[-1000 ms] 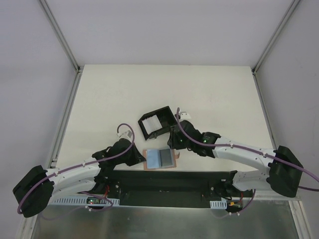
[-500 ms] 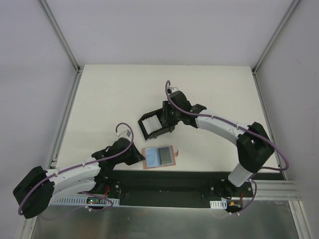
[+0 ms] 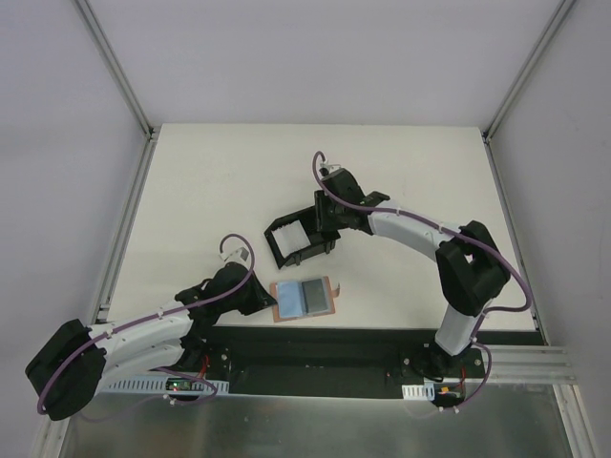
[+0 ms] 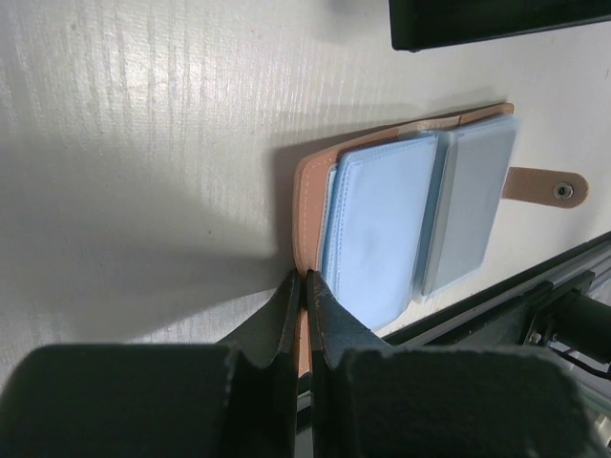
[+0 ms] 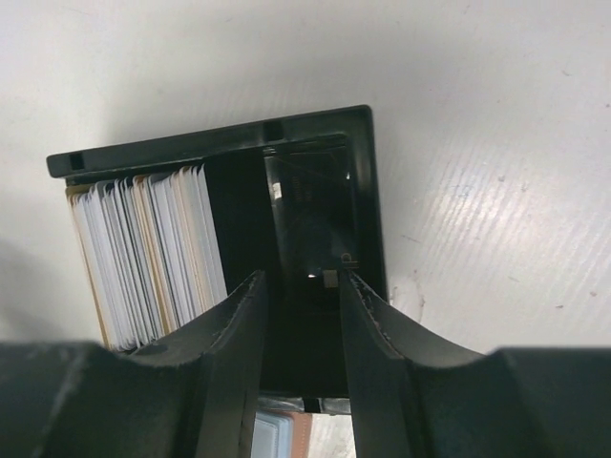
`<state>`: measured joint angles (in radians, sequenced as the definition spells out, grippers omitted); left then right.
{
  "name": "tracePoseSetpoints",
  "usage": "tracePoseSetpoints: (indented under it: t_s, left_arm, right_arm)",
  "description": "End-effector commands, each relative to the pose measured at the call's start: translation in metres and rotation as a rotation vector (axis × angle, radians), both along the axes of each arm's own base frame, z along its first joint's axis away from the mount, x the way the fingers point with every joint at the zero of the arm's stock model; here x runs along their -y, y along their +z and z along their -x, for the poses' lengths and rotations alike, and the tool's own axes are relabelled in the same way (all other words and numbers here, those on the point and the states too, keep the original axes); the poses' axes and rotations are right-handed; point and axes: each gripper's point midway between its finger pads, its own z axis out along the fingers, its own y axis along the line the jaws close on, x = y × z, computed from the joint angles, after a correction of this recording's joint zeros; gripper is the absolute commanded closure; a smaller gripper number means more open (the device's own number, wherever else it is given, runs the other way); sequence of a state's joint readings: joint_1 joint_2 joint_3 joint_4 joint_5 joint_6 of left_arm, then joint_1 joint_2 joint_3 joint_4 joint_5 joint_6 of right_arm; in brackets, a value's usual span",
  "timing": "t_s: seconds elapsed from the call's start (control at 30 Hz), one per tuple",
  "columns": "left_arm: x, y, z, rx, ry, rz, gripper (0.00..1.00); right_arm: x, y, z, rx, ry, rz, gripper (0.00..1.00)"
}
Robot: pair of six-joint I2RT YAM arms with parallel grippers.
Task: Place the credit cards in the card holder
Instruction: Move the storage box to the center of the board.
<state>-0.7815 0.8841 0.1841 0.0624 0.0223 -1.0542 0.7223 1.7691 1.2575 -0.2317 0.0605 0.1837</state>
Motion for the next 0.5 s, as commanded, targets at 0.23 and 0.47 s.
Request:
tracePoseSetpoints:
  t_s: [0.23,0.47]
  left_arm:
    - [-0.005,-0.005,0.000,-0.016,-0.007,-0.038,1.00]
    - [-0.004,-0.006,0.000,-0.020,-0.015,-0.040,1.00]
  right_arm:
    - [0.038,-0.009,-0.005,0.016,-0.052,0.083,0.62]
    - [0.054,-0.012,0.002,0.017,-0.079,0.097,0.62]
